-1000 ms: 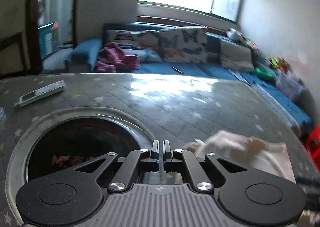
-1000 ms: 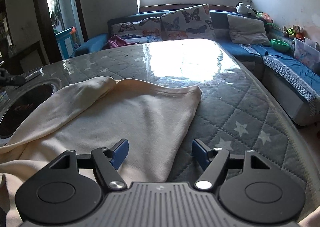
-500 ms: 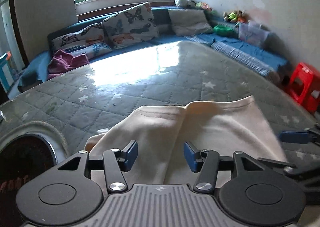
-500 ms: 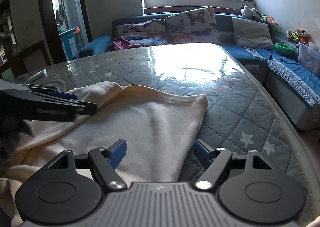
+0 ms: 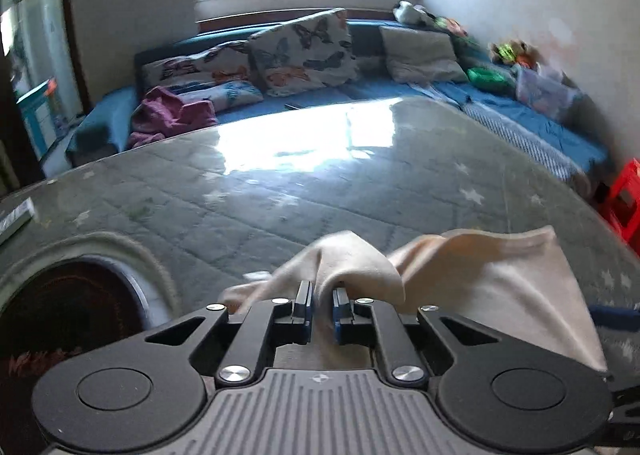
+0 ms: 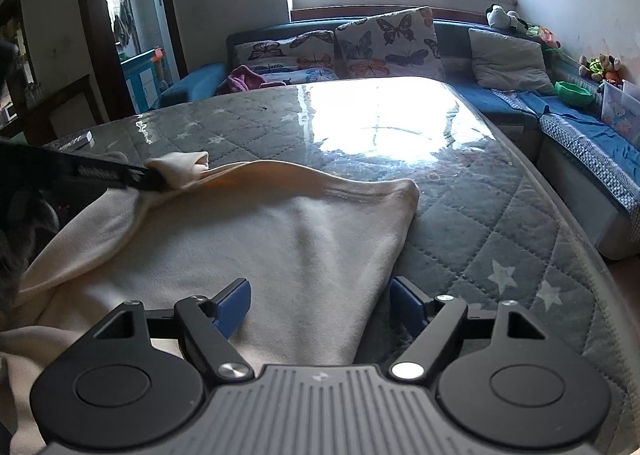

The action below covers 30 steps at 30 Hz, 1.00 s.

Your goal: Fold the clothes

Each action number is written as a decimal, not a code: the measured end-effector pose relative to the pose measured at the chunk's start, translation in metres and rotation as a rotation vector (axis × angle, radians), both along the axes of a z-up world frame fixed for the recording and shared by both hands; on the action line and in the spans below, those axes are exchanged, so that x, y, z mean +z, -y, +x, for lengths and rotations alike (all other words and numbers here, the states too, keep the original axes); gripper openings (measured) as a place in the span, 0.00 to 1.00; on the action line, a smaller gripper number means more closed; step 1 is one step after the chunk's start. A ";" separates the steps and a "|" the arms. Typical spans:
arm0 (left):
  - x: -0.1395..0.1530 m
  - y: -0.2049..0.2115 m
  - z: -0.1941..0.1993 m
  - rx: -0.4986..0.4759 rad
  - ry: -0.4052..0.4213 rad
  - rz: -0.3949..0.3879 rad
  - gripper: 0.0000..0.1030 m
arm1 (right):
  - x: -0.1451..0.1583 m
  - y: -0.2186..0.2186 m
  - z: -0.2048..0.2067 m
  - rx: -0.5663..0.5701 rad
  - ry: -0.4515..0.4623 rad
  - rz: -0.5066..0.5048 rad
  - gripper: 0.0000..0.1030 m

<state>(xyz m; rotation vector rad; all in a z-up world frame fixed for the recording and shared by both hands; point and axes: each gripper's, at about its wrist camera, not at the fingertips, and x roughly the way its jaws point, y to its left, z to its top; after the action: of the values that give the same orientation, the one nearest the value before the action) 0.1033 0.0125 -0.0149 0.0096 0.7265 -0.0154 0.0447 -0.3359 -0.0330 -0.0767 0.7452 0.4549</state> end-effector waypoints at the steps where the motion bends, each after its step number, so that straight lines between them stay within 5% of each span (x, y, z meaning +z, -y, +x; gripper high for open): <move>1: 0.005 -0.006 -0.004 0.011 0.014 -0.006 0.08 | 0.000 0.000 0.000 0.001 0.001 -0.004 0.77; 9: 0.039 -0.077 -0.051 0.195 0.099 -0.069 0.04 | -0.002 -0.002 0.000 0.002 0.006 -0.021 0.77; 17: 0.044 -0.151 -0.123 0.386 0.070 -0.019 0.04 | -0.002 -0.005 -0.003 -0.005 0.014 -0.034 0.77; 24: 0.020 -0.179 -0.154 0.486 -0.041 0.018 0.05 | 0.006 -0.005 -0.011 -0.002 0.039 -0.052 0.77; 30: 0.036 -0.165 -0.145 0.473 -0.011 0.082 0.19 | 0.016 0.001 -0.001 -0.018 0.044 -0.052 0.73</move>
<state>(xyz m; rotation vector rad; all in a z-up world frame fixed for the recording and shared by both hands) -0.0417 0.1773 0.0215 -0.0839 0.7255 0.4661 0.0435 -0.3371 -0.0173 -0.1280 0.7136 0.4156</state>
